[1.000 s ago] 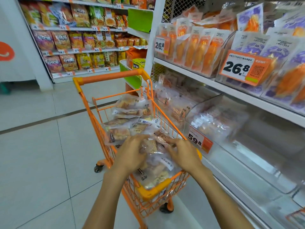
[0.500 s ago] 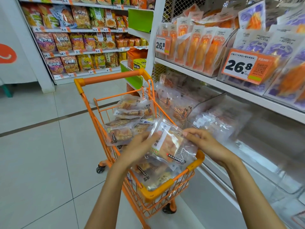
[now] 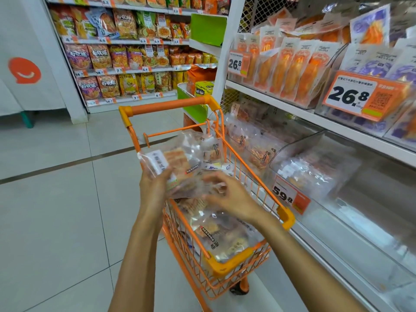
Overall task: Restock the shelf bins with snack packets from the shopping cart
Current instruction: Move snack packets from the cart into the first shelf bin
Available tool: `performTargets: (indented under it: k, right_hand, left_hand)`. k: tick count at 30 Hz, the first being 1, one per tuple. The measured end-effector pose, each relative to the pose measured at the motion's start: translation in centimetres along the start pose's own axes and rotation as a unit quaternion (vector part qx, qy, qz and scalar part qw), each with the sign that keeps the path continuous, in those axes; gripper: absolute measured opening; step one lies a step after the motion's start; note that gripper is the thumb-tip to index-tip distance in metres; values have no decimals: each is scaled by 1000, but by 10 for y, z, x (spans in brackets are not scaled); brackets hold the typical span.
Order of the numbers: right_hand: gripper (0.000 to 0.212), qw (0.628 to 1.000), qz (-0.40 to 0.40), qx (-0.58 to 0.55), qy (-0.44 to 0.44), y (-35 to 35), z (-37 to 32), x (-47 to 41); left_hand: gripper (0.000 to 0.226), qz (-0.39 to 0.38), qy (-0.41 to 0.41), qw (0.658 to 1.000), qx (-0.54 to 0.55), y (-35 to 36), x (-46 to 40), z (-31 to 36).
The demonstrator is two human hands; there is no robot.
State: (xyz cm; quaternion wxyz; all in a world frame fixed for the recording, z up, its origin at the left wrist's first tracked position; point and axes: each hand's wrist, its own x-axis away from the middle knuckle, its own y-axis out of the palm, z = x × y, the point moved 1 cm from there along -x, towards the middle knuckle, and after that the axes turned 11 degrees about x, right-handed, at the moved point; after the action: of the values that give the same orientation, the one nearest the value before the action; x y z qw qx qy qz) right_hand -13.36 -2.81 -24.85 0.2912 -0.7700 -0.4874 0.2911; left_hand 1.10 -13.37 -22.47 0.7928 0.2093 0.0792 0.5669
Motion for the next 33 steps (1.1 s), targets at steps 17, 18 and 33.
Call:
performTargets:
  k: [17, 18, 33]
  right_hand:
    - [24, 971, 209, -67, 93, -45, 30, 50]
    - [24, 963, 220, -104, 115, -50, 31, 51]
    - [21, 966, 223, 65, -114, -73, -11, 55]
  left_hand:
    - [30, -13, -60, 994, 90, 9, 6, 4]
    - [31, -15, -69, 993, 96, 9, 7, 2]
    - [40, -162, -209, 958, -111, 24, 19, -10]
